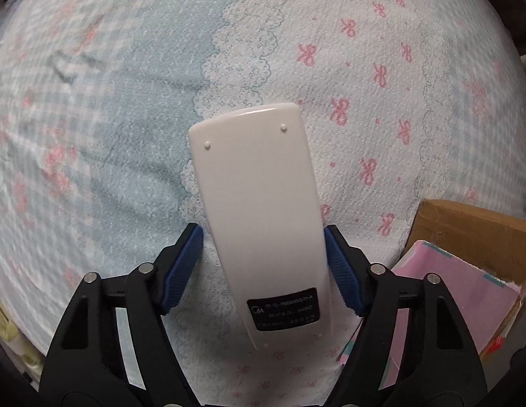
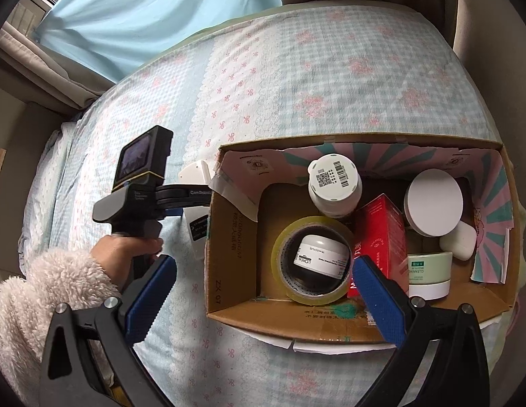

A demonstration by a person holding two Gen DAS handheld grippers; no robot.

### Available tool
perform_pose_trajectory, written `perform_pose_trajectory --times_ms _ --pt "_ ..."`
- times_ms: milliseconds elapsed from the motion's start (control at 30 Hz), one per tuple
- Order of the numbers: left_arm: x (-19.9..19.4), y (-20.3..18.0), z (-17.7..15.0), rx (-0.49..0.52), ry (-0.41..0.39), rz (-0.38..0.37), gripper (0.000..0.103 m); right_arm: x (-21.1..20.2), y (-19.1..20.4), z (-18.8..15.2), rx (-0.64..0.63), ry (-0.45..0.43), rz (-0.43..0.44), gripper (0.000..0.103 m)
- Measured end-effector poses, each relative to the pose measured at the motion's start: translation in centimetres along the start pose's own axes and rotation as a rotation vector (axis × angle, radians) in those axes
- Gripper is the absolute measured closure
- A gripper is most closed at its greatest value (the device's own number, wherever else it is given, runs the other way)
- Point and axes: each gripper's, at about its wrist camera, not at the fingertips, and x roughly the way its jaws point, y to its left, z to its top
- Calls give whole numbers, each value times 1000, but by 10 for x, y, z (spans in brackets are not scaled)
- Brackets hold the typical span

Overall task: Organize rigid objects
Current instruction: 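Lift the white remote with the left tool and set it down beside the box, then grasp the white remote with the right tool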

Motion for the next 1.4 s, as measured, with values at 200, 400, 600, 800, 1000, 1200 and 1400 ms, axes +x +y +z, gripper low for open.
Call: perform_pose_trajectory --times_ms 200,400,600,800,1000,1200,1400 --pt "-13 16 0 33 -46 -23 44 3 -5 -4 11 6 -6 0" --pt "-56 29 -7 45 -109 -54 45 -4 0 -7 -2 -15 -9 0" --pt "-121 29 -26 109 -204 -99 46 -27 4 -12 7 -63 -2 0" --pt "-183 -6 -49 192 -298 -195 73 -60 4 -22 23 -132 2 0" --pt "-208 -23 -61 227 -333 -239 74 -83 -4 -39 51 -177 4 0" --pt "-176 -2 -66 237 -285 -149 71 -91 -2 -53 44 -187 0 0" --pt "-172 36 -90 213 -296 -125 1 -79 23 -67 -23 -157 -35 0"
